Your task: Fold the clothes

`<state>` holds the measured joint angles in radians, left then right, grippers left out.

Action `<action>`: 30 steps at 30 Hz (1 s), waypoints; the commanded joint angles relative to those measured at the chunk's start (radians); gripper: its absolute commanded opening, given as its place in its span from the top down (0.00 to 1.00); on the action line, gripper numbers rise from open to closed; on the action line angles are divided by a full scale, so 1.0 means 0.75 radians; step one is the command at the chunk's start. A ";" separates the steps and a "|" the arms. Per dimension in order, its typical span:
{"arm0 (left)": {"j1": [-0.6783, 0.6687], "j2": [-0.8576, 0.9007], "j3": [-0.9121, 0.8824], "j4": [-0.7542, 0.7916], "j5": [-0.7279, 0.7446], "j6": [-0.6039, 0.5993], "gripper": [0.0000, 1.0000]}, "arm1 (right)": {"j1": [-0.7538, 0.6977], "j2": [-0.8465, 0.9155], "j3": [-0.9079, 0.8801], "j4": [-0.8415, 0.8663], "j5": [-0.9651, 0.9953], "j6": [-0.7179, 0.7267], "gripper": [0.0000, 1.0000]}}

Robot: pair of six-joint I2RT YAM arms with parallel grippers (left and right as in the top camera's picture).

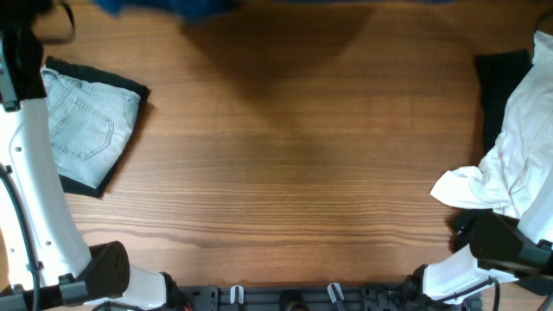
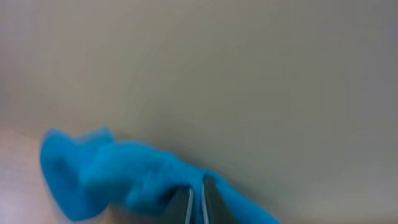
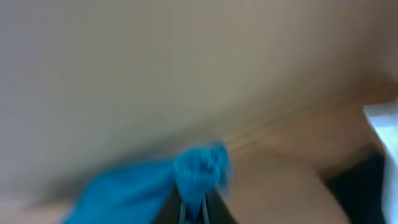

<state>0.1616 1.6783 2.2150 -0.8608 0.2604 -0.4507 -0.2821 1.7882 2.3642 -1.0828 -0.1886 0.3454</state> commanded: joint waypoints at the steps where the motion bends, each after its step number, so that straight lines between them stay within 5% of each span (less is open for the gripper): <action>1: -0.034 0.128 -0.080 -0.492 0.011 0.161 0.96 | -0.008 0.098 -0.092 -0.255 0.341 -0.055 0.96; 4: -0.060 0.260 -0.206 -0.850 0.012 0.214 0.96 | -0.008 0.152 -0.243 -0.418 0.339 -0.144 0.96; 7: -0.090 0.334 -0.424 -0.983 0.054 0.301 0.96 | -0.008 0.180 -0.493 -0.535 0.332 -0.179 0.96; 11: -0.147 0.323 -0.794 -0.983 0.081 0.376 0.96 | -0.011 0.182 -0.823 -0.523 0.343 -0.169 0.96; 16: -0.157 0.252 -1.033 -0.932 0.053 0.382 0.96 | -0.023 0.181 -0.948 -0.561 0.484 -0.050 0.96; 30: -0.131 -0.159 -1.246 -0.695 -0.024 0.283 0.96 | -0.080 0.014 -1.033 -0.565 0.561 0.028 0.96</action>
<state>0.0605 1.5700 1.2987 -1.4330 0.2623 -0.1982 -0.3378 1.8275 1.5955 -1.5112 0.1959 0.3553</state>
